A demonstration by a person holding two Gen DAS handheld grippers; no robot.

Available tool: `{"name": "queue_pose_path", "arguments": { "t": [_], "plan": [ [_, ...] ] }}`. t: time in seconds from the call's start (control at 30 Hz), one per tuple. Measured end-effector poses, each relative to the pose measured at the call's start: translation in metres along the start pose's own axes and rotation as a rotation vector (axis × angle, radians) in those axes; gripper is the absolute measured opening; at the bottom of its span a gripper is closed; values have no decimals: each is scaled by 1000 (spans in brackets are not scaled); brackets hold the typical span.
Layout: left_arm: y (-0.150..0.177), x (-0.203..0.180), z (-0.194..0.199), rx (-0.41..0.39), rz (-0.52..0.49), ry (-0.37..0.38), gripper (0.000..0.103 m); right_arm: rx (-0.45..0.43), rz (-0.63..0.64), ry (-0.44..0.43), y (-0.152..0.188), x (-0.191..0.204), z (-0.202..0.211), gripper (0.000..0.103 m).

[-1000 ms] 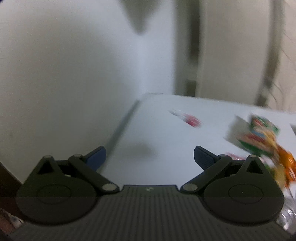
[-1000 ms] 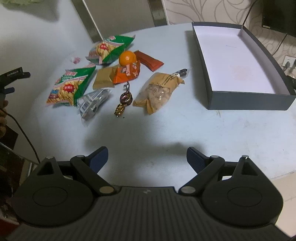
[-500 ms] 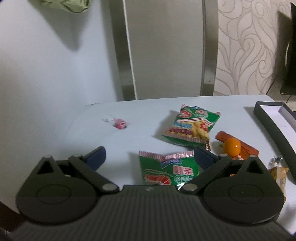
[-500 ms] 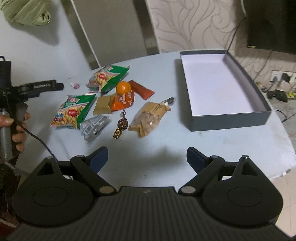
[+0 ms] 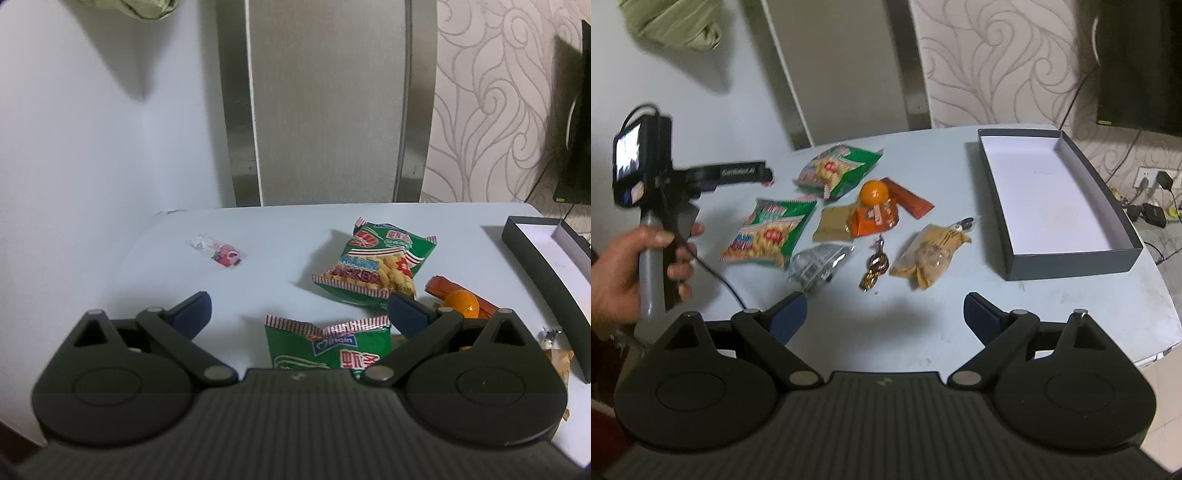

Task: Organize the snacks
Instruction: 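Move both tools toward the pile of snacks on the table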

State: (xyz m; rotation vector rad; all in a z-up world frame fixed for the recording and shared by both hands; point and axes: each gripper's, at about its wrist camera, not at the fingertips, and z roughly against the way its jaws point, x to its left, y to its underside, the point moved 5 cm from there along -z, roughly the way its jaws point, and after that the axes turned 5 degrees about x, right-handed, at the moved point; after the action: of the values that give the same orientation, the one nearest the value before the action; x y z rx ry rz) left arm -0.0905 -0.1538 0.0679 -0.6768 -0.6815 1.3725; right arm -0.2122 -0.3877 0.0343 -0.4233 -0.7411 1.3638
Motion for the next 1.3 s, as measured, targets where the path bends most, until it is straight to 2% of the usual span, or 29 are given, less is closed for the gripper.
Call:
{"name": "queue_pose_path", "arguments": {
  "t": [0.67, 1.2, 1.3],
  "plan": [
    [7, 13, -15, -3, -26, -7, 103, -23, 8, -23, -28, 11, -14, 94],
    [32, 20, -15, 16, -21, 11, 103, 29, -10, -18, -10, 11, -19, 94],
    [37, 20, -10, -1, -29, 37, 103, 31, 4, -17, -7, 14, -20, 94]
  ]
}}
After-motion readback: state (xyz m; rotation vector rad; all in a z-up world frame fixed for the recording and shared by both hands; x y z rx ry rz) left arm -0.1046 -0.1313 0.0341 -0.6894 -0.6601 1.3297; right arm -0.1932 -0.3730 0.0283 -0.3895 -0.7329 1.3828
